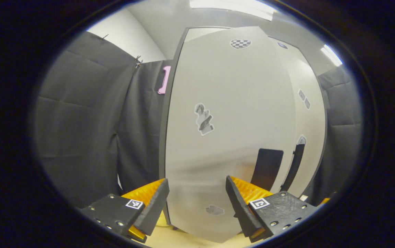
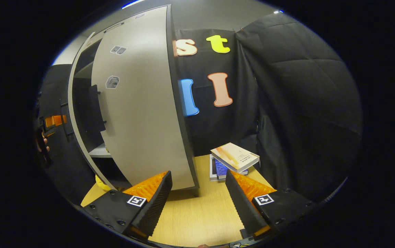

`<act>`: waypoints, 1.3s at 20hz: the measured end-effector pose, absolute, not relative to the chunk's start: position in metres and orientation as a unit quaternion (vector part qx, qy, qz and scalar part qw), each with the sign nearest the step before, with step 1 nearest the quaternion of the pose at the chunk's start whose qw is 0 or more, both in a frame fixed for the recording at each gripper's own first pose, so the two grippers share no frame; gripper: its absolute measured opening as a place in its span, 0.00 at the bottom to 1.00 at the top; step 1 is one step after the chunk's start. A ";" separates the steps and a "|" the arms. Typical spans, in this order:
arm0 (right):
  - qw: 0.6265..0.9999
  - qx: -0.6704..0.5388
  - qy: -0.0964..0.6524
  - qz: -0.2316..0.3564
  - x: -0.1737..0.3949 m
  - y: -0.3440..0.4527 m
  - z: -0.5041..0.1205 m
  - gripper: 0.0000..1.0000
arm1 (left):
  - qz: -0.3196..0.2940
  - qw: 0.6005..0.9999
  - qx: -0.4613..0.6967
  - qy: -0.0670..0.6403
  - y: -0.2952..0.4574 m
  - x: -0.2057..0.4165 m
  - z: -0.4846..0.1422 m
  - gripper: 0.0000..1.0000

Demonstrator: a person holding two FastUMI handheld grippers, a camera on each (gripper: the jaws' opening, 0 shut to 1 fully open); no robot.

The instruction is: Grab one shoe with the right hand and put it into the shoe cabinet, grab the other shoe with the left hand and put it into the shoe cabinet; then close the right door with the right hand and the left door with the left hand.

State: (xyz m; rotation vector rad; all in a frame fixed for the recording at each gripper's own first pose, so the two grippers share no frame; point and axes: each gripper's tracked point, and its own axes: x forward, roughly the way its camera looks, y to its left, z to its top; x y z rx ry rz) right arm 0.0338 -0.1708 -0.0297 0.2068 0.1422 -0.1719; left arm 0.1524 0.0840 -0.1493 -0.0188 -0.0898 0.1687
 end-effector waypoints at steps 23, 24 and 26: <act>0.998 0.057 0.004 -0.012 0.055 -0.066 0.030 0.98 | 0.028 0.994 -0.037 -0.096 0.092 0.031 -0.181 0.94; 0.998 0.059 0.011 -0.006 0.057 -0.060 0.025 0.98 | 0.030 0.995 -0.037 -0.090 0.092 0.031 -0.187 0.94; 0.998 0.061 0.032 -0.002 0.062 -0.052 0.017 0.98 | 0.033 0.996 -0.030 -0.079 0.092 0.030 -0.194 0.95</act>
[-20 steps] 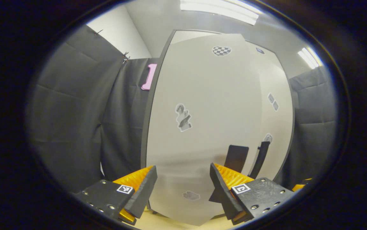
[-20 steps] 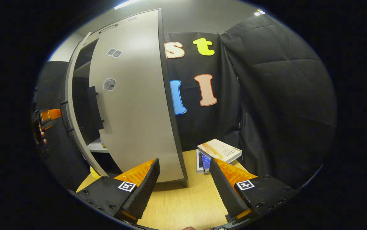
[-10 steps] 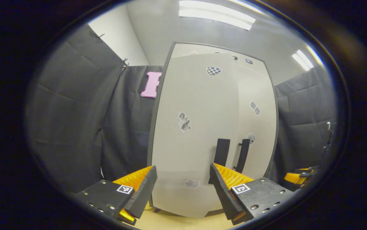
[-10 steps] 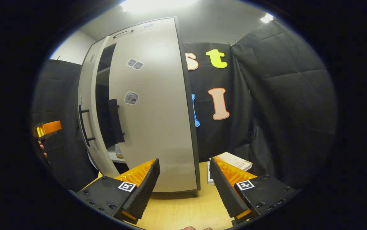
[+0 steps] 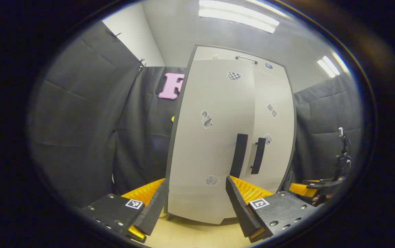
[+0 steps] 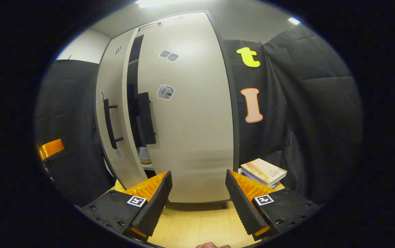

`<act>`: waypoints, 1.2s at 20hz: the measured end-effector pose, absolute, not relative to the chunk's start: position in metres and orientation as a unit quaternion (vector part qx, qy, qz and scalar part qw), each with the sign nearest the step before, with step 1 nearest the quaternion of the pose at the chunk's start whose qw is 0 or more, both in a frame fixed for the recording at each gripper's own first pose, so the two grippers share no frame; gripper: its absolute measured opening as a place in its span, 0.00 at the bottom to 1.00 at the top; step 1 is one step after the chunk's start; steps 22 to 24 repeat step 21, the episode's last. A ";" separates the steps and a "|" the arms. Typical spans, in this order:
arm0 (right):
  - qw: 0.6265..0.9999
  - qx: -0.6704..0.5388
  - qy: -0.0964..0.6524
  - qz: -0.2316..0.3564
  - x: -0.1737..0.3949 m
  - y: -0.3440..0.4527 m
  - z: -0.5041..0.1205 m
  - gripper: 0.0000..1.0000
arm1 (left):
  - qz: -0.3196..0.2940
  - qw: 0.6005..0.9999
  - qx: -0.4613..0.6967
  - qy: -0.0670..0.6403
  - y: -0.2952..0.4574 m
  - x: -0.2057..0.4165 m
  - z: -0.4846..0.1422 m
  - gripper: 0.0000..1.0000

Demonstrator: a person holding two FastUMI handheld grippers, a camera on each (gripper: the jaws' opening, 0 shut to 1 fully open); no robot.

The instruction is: Grab one shoe with the right hand and put it into the shoe cabinet, grab the other shoe with the left hand and put it into the shoe cabinet; then close the right door with the right hand and the left door with the left hand.

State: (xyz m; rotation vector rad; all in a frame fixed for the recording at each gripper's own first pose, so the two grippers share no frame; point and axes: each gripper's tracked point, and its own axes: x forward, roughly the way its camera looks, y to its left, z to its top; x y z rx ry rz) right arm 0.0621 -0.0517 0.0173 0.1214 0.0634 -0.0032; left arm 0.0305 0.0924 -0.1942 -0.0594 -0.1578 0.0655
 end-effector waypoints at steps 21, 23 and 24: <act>0.998 0.031 0.057 0.019 0.071 0.013 0.012 0.98 | 0.022 0.999 -0.008 -0.039 0.116 0.001 -0.230 0.94; 0.998 0.031 0.057 0.019 0.071 0.013 0.012 0.98 | 0.022 0.999 -0.008 -0.039 0.116 0.001 -0.230 0.94; 0.998 0.031 0.057 0.019 0.071 0.013 0.012 0.98 | 0.022 0.999 -0.008 -0.039 0.116 0.001 -0.230 0.94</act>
